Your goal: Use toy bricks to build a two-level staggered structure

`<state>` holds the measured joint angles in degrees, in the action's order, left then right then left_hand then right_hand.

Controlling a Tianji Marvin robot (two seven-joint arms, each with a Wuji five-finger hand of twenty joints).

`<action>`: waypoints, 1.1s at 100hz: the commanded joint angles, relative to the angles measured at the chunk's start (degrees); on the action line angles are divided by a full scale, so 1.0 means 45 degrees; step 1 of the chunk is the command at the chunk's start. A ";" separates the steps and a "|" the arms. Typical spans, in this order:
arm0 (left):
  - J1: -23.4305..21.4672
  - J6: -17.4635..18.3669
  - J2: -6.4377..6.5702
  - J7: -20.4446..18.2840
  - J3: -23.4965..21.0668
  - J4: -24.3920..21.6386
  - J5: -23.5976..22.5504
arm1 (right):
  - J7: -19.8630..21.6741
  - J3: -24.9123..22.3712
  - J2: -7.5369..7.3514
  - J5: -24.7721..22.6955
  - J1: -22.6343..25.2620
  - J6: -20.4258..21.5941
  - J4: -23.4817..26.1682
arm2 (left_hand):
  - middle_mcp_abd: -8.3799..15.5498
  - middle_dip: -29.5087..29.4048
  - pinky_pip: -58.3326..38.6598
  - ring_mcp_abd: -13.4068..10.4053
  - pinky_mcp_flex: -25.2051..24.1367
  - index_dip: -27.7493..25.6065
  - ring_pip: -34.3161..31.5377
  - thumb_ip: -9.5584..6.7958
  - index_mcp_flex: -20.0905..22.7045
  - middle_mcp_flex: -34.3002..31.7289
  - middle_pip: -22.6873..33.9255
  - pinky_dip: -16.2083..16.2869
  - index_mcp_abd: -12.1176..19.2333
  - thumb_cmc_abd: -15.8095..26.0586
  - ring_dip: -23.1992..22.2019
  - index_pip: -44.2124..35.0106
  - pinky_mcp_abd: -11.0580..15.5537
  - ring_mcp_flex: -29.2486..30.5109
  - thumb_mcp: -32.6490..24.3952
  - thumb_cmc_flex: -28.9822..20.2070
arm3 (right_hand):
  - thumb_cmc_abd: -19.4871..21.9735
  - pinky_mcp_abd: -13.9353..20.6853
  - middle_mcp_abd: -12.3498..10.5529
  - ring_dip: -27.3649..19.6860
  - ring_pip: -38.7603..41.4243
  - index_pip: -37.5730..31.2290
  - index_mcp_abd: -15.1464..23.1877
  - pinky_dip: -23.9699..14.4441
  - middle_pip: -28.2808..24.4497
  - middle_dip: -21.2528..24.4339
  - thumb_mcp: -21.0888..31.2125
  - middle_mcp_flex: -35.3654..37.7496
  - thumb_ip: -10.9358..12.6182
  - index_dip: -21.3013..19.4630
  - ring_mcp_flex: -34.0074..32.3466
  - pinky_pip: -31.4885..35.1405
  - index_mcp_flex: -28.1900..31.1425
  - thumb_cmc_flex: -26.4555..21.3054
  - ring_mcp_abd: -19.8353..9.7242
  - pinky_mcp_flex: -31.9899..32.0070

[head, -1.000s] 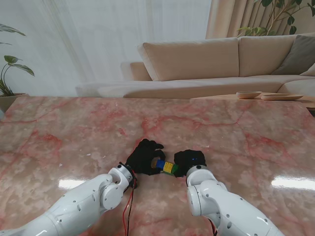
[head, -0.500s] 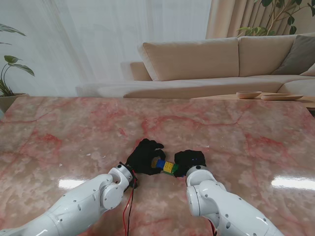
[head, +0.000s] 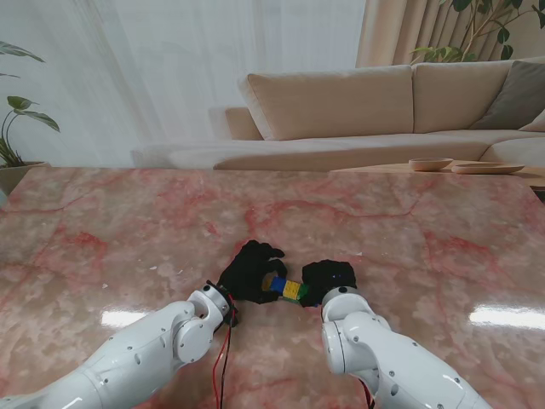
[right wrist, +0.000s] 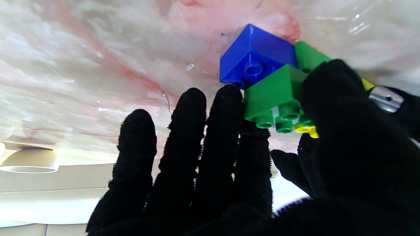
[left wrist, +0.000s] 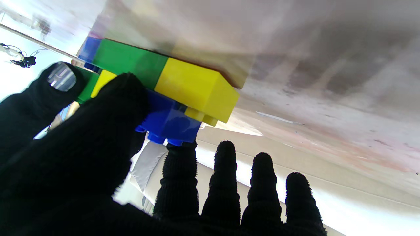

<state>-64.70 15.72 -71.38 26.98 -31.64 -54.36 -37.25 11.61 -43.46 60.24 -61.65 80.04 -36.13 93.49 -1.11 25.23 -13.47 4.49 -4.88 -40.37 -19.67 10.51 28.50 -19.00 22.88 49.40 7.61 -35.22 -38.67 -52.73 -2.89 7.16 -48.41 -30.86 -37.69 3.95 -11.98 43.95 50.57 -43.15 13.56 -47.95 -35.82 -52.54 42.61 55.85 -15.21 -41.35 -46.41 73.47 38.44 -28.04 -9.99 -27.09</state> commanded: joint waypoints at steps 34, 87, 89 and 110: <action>-0.0602 -0.0034 0.0094 -0.0277 0.0279 0.0648 -0.0096 | 0.0481 -0.0188 -0.0080 -0.0444 0.0358 0.0304 0.0021 | 0.0178 0.0074 0.0079 0.0189 -0.0097 -0.0381 0.0192 -0.0348 -0.0141 -0.0155 -0.0197 -0.0043 0.0351 0.0234 0.0002 -0.0454 0.0002 0.0178 0.0027 0.0429 | 0.0854 0.0534 0.0044 -0.0073 -0.0569 0.2169 -0.0504 -0.0585 -0.0249 0.1199 0.0084 -0.1998 0.1796 -0.1301 0.1597 -0.0335 -0.0327 0.0335 -0.0039 0.0771; -0.0557 -0.0041 0.0077 -0.0275 0.0304 0.0686 -0.0083 | -0.0181 -0.0284 -0.0008 -0.0327 0.0400 0.0669 -0.0324 | 0.0171 0.0073 0.0106 0.0189 -0.0091 -0.0422 0.0201 -0.0424 -0.0171 -0.0163 -0.0199 -0.0091 0.0322 0.0261 0.0005 -0.0401 -0.0010 0.0195 -0.0007 0.0486 | 0.0924 0.0581 -0.0018 0.0029 -0.0328 0.2467 -0.0439 -0.0653 -0.0555 0.1138 -0.0388 -0.1834 0.1931 -0.1633 0.1445 -0.0325 -0.0134 0.0186 -0.0109 0.0633; -0.0554 -0.0041 0.0076 -0.0274 0.0305 0.0689 -0.0083 | -0.0174 -0.0283 -0.0010 -0.0332 0.0402 0.0671 -0.0321 | 0.0180 0.0072 0.0107 0.0180 -0.0092 -0.0422 0.0205 -0.0423 -0.0176 -0.0159 -0.0201 -0.0092 0.0323 0.0268 0.0006 -0.0398 -0.0014 0.0185 -0.0009 0.0488 | 0.0921 0.0577 -0.0013 0.0055 -0.0286 0.2457 -0.0429 -0.0655 -0.0603 0.1105 -0.0386 -0.1805 0.1925 -0.1645 0.1437 -0.0317 -0.0103 0.0195 -0.0110 0.0628; -0.0536 -0.0039 0.0077 -0.0277 0.0301 0.0699 -0.0084 | -0.0214 -0.0308 -0.0010 -0.0337 0.0457 0.0733 -0.0323 | 0.0186 0.0072 0.0106 0.0171 -0.0088 -0.0427 0.0204 -0.0430 -0.0189 -0.0148 -0.0206 -0.0101 0.0325 0.0278 0.0005 -0.0379 -0.0005 0.0194 -0.0021 0.0497 | 0.0886 0.0585 -0.0031 0.0114 -0.0251 0.2499 -0.0441 -0.0642 -0.0628 0.1001 -0.0602 -0.1929 0.1908 -0.1689 0.1542 -0.0321 -0.0186 0.0326 -0.0118 0.0674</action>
<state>-64.65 15.83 -71.35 26.81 -31.58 -54.39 -37.29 10.11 -44.88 60.08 -63.36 81.48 -32.71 92.40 -1.11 25.23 -13.47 4.49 -4.88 -41.01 -19.67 10.51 28.49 -19.00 22.88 49.38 7.61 -35.22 -38.67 -52.74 -2.89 7.16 -48.40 -30.68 -33.66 5.26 -11.78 43.95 48.53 -32.42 11.70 -49.22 -37.44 -47.39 40.88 47.03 -8.81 -47.68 -40.30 71.84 37.92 -28.09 -9.95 -24.18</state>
